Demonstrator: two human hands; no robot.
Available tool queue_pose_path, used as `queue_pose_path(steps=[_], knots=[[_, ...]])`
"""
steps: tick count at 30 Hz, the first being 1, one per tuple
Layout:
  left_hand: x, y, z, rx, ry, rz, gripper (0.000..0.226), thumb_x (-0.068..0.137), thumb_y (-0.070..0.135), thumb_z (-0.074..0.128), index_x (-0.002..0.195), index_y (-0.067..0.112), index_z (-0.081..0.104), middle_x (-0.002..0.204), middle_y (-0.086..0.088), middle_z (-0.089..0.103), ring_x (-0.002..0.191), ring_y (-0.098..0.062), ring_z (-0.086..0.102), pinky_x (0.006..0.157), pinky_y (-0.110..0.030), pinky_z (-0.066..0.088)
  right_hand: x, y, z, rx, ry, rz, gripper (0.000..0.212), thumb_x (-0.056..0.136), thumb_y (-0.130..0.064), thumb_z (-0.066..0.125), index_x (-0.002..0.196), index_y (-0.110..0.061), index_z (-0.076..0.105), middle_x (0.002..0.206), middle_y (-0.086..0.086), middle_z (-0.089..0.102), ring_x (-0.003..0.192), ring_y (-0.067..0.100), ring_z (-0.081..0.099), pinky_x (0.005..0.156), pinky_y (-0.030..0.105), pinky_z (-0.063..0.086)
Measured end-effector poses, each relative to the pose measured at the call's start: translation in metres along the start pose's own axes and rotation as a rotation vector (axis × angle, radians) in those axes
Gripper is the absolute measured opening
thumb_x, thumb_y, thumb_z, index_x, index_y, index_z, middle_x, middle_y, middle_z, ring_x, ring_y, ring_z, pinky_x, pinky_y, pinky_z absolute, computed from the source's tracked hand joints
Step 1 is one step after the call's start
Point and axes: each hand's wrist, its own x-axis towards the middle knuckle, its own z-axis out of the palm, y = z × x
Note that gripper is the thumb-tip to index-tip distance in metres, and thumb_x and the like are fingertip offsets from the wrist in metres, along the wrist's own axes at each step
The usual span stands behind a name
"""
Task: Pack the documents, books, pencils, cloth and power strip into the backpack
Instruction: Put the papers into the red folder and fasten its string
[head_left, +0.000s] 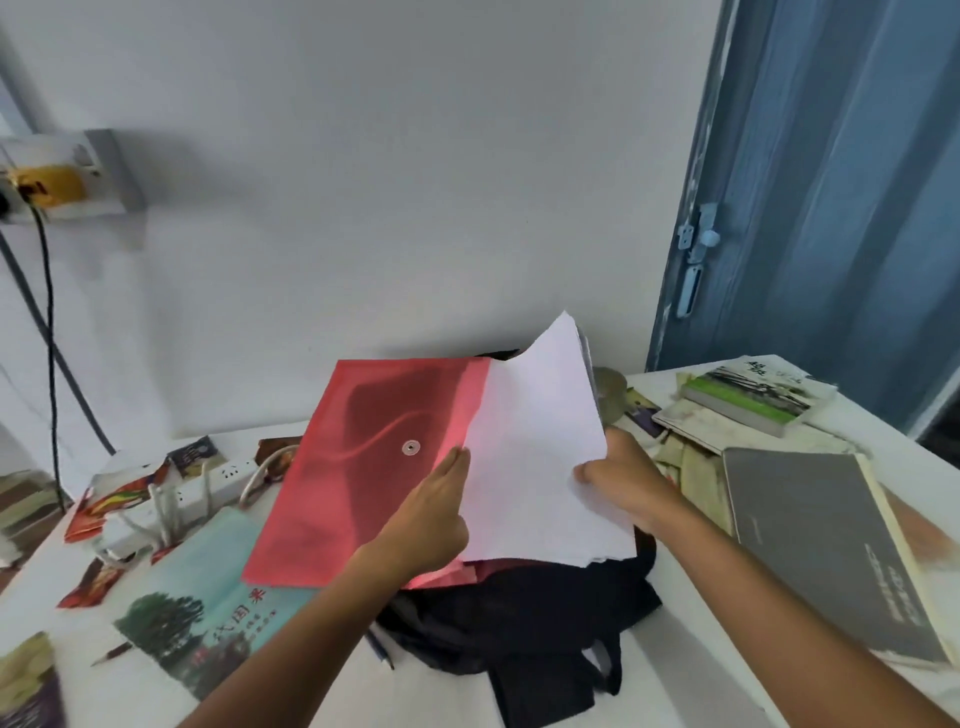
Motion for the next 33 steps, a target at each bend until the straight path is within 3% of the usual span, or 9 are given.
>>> queue_pose_path(steps=[3, 8, 10, 14, 16, 18, 21, 27, 33], knots=[[-0.005, -0.001, 0.001, -0.032, 0.038, -0.005, 0.08, 0.081, -0.01, 0.037, 0.152, 0.004, 0.003, 0.161, -0.007, 0.0, 0.148, -0.013, 0.0, 0.109, -0.01, -0.002, -0.009, -0.005, 0.028, -0.115, 0.076, -0.107, 0.032, 0.082, -0.001, 0.05, 0.112, -0.013, 0.054, 0.105, 0.004, 0.064, 0.095, 0.022, 0.06, 0.073, 0.028, 0.046], [-0.015, 0.003, 0.006, -0.006, 0.053, -0.062, 0.082, 0.08, -0.009, 0.036, 0.152, 0.007, 0.0, 0.161, -0.006, -0.004, 0.148, -0.017, -0.005, 0.121, -0.035, 0.008, -0.022, -0.017, 0.059, -0.688, 0.164, -0.354, 0.026, 0.089, -0.013, 0.05, 0.115, -0.009, 0.049, 0.116, 0.01, 0.054, 0.105, 0.029, 0.054, 0.079, 0.036, 0.044], [-0.018, 0.005, 0.009, 0.007, 0.076, -0.082, 0.084, 0.079, -0.008, 0.037, 0.152, 0.006, -0.001, 0.161, -0.007, -0.005, 0.148, -0.019, -0.005, 0.12, -0.036, 0.011, -0.027, -0.024, 0.067, -0.771, 0.257, -0.423, 0.022, 0.086, -0.016, 0.056, 0.107, -0.009, 0.057, 0.11, 0.01, 0.055, 0.1, 0.028, 0.053, 0.077, 0.037, 0.044], [-0.023, 0.006, 0.016, 0.018, 0.105, -0.079, 0.085, 0.078, -0.007, 0.04, 0.151, 0.004, -0.002, 0.161, -0.009, -0.006, 0.149, -0.02, -0.004, 0.119, -0.035, 0.016, -0.02, -0.026, 0.079, -0.976, 0.437, -0.552, 0.016, 0.054, -0.014, 0.077, 0.064, -0.01, 0.065, 0.079, 0.01, 0.057, 0.077, 0.032, 0.053, 0.065, 0.042, 0.042], [-0.025, 0.004, 0.017, 0.012, 0.127, -0.083, 0.085, 0.077, -0.008, 0.04, 0.151, 0.004, 0.0, 0.161, -0.009, -0.004, 0.149, -0.02, -0.002, 0.119, -0.031, 0.017, -0.018, -0.024, 0.081, -1.036, 0.389, -0.547, 0.018, 0.052, -0.013, 0.08, 0.063, -0.009, 0.067, 0.071, 0.01, 0.059, 0.071, 0.031, 0.056, 0.06, 0.039, 0.043], [-0.027, 0.003, 0.016, 0.006, 0.13, -0.085, 0.085, 0.077, -0.008, 0.039, 0.152, 0.005, 0.001, 0.161, -0.007, -0.003, 0.149, -0.019, 0.0, 0.118, -0.03, 0.02, -0.018, -0.024, 0.079, -1.06, 0.314, -0.49, 0.018, 0.063, -0.012, 0.078, 0.077, -0.008, 0.068, 0.075, 0.01, 0.065, 0.071, 0.03, 0.064, 0.056, 0.033, 0.041], [-0.029, 0.005, 0.013, 0.013, 0.086, -0.065, 0.084, 0.079, -0.007, 0.039, 0.152, 0.006, 0.0, 0.161, -0.006, -0.005, 0.149, -0.018, 0.0, 0.118, -0.031, 0.019, 0.0, -0.015, 0.073, -0.879, 0.15, -0.306, 0.015, 0.089, -0.012, 0.055, 0.103, -0.007, 0.058, 0.099, 0.008, 0.067, 0.091, 0.03, 0.066, 0.066, 0.032, 0.044], [-0.027, 0.005, 0.014, 0.109, 0.036, -0.069, 0.083, 0.082, -0.002, 0.041, 0.152, 0.008, -0.003, 0.161, -0.006, -0.008, 0.149, -0.022, 0.002, 0.117, -0.039, 0.024, 0.016, -0.019, 0.062, 0.109, -0.132, 0.03, 0.021, 0.083, 0.002, 0.047, 0.093, -0.011, 0.06, 0.102, 0.012, 0.065, 0.096, 0.028, 0.06, 0.078, 0.032, 0.047], [-0.029, 0.011, 0.011, 0.169, 0.048, -0.005, 0.08, 0.083, -0.001, 0.04, 0.152, 0.009, 0.001, 0.161, -0.006, -0.003, 0.148, -0.022, 0.006, 0.113, -0.039, 0.027, 0.015, -0.022, 0.065, 0.185, -0.281, 0.091, 0.03, 0.086, 0.007, 0.039, 0.095, -0.011, 0.062, 0.104, 0.015, 0.066, 0.099, 0.029, 0.061, 0.09, 0.04, 0.049]])
